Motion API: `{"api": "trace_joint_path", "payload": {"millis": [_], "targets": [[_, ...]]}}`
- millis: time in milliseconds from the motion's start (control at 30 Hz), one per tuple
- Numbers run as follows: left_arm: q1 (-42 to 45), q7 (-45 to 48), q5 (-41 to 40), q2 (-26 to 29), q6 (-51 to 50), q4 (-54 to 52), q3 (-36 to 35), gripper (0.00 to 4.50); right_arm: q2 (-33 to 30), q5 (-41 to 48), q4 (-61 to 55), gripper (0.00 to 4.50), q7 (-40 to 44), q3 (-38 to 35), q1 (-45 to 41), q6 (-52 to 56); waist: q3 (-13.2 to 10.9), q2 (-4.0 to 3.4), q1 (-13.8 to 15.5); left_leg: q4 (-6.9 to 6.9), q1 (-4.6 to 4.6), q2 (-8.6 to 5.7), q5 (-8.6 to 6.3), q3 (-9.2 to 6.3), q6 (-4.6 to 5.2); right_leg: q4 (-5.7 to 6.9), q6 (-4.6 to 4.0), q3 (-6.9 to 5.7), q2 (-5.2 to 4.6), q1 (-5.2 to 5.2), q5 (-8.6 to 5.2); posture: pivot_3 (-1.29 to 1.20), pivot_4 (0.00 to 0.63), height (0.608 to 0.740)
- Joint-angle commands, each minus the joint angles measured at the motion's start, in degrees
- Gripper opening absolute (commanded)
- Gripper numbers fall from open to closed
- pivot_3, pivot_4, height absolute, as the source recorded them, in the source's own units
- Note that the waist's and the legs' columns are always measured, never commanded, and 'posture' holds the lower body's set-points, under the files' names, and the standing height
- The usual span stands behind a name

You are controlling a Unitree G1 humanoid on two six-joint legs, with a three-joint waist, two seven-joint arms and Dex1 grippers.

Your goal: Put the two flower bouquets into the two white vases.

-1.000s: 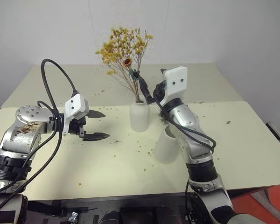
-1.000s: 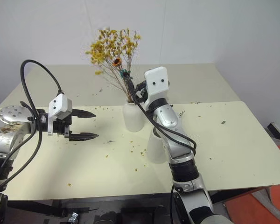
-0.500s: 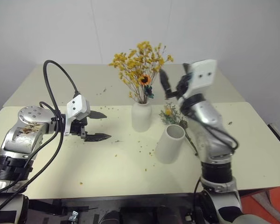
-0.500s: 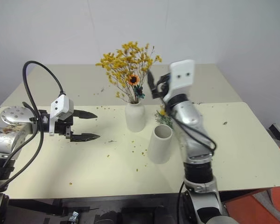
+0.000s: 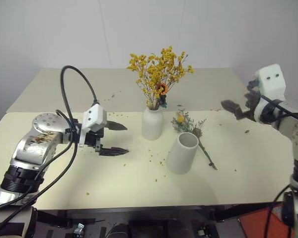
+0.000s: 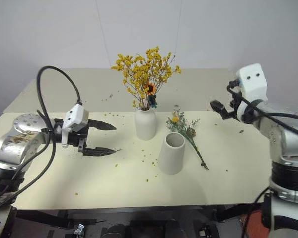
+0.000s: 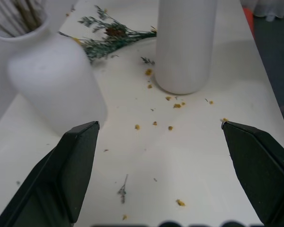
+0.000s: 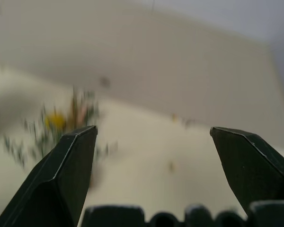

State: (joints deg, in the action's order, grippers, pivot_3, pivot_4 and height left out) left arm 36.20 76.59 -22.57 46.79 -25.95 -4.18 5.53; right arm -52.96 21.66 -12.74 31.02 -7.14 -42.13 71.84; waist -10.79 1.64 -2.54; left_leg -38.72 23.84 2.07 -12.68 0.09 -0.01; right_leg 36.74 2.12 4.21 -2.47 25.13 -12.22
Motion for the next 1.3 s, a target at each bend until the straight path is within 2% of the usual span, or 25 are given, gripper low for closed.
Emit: {"api": "trace_joint_path", "payload": {"millis": [33,100,300,533,833,1033,1133,1300], "targets": [[2.17,1.45,0.08,-0.99,2.18,-2.04,1.45,4.5,-6.24,2.89,0.28,4.48,10.66,5.06,1.31,-2.11,0.0,0.0,0.02,0.0,0.0,0.01,0.0,0.0,0.0,-0.01,0.05,0.0,0.0,0.0,-0.03,0.0,0.15,0.74],[2.75,1.37,1.14,-1.91,3.15,-1.49,2.61,4.5,-7.71,2.47,1.79,4.48,13.19,8.46,1.03,-3.04,0.0,0.01,-0.21,0.0,0.0,0.01,0.0,0.01,0.0,-0.03,0.13,0.02,0.01,0.0,-0.08,0.0,0.15,0.74],[3.29,0.63,2.05,-4.05,3.09,-1.62,4.31,4.5,-5.99,-0.71,11.98,4.48,18.39,17.04,-3.54,-6.87,-0.01,0.01,-0.2,-0.06,-0.03,0.0,0.0,0.04,0.0,0.03,0.19,0.07,0.02,0.01,-0.08,0.0,0.15,0.74],[2.26,0.39,2.26,-3.76,2.57,-2.69,4.28,4.5,-0.11,-4.99,25.44,4.48,23.59,24.32,-10.09,-11.47,-0.01,0.01,-0.13,-0.08,0.0,0.01,0.0,0.04,0.0,0.01,0.19,0.06,0.02,0.01,-0.07,0.0,0.15,0.74],[0.09,-1.16,2.02,-2.56,1.19,-4.86,3.49,4.5,7.94,-11.73,40.78,4.48,25.34,27.2,-13.97,-18.71,-0.01,0.01,0.0,-0.08,0.03,-0.02,0.0,0.03,0.0,0.01,-0.09,0.05,0.0,0.01,0.1,0.0,0.15,0.74],[-0.78,-1.7,1.61,-1.8,0.53,-5.85,2.99,4.5,9.78,-14.12,43.49,4.48,27.56,27.22,-14.7,-19.93,-0.01,0.01,0.01,-0.08,0.03,-0.02,0.0,0.02,0.0,0.02,-0.11,0.04,0.0,0.02,0.11,0.0,0.15,0.74],[-0.73,-1.89,1.58,-1.6,0.44,-5.82,3.09,4.5,10.4,-14.96,43.26,3.88,28.09,27.34,-14.01,-19.97,-0.01,0.01,0.01,-0.09,0.02,-0.02,0.0,0.02,0.0,0.04,-0.11,0.04,0.0,0.01,0.11,0.0,0.15,0.74],[-0.43,-2.43,1.61,-1.82,0.36,-5.7,3.11,4.5,11.3,-15.83,42.03,2.15,27.77,26.88,-12.21,-19.62,-0.01,0.01,-0.02,-0.09,0.0,-0.02,0.0,0.02,0.0,0.08,-0.12,0.04,0.01,0.01,0.11,0.0,0.15,0.74]]}}
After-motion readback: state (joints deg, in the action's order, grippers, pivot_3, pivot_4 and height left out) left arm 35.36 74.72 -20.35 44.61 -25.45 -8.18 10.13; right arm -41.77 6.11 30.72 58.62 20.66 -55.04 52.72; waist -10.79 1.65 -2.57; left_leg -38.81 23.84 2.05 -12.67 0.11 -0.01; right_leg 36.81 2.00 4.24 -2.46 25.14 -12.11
